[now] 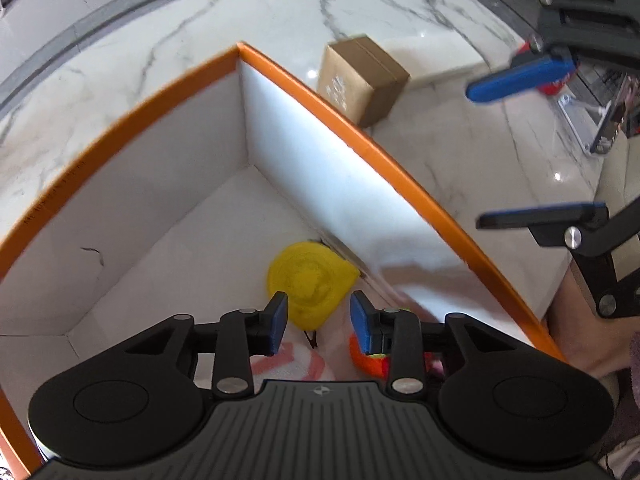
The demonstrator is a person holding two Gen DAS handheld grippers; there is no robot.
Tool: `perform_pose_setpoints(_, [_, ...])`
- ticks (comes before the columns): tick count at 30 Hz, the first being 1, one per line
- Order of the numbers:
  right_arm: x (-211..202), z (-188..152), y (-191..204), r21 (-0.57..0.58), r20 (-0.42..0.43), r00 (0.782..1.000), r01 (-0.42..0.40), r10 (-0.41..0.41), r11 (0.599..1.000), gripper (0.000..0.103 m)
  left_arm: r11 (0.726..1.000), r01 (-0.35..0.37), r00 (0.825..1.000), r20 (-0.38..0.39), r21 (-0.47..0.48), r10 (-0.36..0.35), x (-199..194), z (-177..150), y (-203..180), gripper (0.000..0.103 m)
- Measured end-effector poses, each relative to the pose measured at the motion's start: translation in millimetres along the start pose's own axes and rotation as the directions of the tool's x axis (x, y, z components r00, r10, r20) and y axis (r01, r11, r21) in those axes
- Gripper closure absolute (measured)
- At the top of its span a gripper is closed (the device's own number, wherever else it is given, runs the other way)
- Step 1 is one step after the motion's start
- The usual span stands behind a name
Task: Organize objects
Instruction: 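Open the right tool to drop the fruit while the left tool lowers the tape measure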
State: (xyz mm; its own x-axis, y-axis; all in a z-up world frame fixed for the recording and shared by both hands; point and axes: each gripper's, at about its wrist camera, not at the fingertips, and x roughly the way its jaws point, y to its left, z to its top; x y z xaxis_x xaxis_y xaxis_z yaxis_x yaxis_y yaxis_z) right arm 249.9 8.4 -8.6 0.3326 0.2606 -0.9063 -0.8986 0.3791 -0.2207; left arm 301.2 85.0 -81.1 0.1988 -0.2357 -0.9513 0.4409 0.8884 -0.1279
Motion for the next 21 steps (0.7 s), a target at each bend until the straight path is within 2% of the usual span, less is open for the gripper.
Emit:
perform_pose_setpoints(5, [0, -11, -3, 0.009, -0.008, 1.000, 0.012, -0.012, 1.000, 0.042, 0.997, -0.001, 0.997, 0.073, -0.079, 0.007, -3, 8, 17, 0.057])
perform_pose_setpoints(8, [1, -14, -1, 0.007, -0.010, 1.000, 0.012, -0.012, 1.000, 0.042, 0.997, -0.034, 0.997, 0.066, -0.065, 0.039, 6, 13, 16, 0.057])
perform_pose_setpoints(14, [11, -15, -6, 0.007, -0.012, 1.000, 0.009, -0.009, 1.000, 0.042, 0.999, 0.022, 0.998, 0.055, -0.048, -0.020, 21, 13, 15, 0.064])
perform_pose_setpoints(21, [25, -21, -8, 0.011, -0.033, 0.999, -0.004, 0.004, 1.000, 0.041, 1.000, 0.021, 0.999, 0.023, -0.005, -0.021, 21, 8, 10, 0.066])
